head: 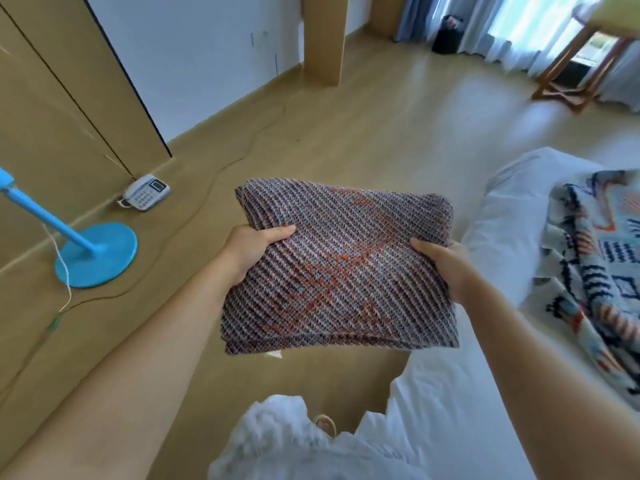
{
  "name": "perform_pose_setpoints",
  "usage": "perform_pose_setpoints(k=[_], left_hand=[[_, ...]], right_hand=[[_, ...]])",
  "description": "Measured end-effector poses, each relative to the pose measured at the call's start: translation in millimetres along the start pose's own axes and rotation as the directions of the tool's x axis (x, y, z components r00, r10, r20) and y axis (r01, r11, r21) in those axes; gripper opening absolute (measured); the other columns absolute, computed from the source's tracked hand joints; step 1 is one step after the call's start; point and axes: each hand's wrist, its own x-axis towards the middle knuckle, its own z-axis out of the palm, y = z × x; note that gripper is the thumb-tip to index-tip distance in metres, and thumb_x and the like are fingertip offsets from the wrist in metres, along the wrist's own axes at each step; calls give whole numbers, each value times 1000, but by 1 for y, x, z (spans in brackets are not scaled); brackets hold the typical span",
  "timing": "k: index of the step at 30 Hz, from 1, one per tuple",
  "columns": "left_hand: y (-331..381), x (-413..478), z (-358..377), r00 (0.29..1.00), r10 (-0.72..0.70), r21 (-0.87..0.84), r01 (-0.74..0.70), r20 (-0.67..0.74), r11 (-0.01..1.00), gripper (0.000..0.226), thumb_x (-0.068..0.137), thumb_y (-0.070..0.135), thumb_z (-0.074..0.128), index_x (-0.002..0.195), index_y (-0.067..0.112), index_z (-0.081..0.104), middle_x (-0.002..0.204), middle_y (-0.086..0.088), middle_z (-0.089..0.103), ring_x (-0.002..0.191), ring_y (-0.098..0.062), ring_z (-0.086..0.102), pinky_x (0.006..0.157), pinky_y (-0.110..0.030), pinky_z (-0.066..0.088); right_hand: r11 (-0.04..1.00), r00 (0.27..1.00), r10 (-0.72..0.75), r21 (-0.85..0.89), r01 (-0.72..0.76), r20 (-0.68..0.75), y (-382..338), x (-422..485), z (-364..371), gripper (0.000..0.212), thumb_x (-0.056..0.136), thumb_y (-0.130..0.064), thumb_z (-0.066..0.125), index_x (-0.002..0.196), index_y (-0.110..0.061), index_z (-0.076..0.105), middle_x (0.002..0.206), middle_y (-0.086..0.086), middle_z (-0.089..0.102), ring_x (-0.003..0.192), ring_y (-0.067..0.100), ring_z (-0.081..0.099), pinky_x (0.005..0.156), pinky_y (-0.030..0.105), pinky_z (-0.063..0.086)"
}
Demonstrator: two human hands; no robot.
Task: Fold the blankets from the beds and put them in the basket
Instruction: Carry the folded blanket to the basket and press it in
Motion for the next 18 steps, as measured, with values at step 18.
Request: perform_pose_setpoints(k=[18], left_hand=[[195, 322, 88, 943, -43, 201, -25, 329, 979, 56, 70, 35, 79, 116, 8, 63, 107, -7, 69, 92, -28, 67, 91, -42, 51]], right_hand=[[989, 942, 58, 150, -8, -331, -145, 229, 12, 38, 77, -17, 75, 109, -4, 60, 90, 10, 68, 78, 24, 66, 70, 33, 53]])
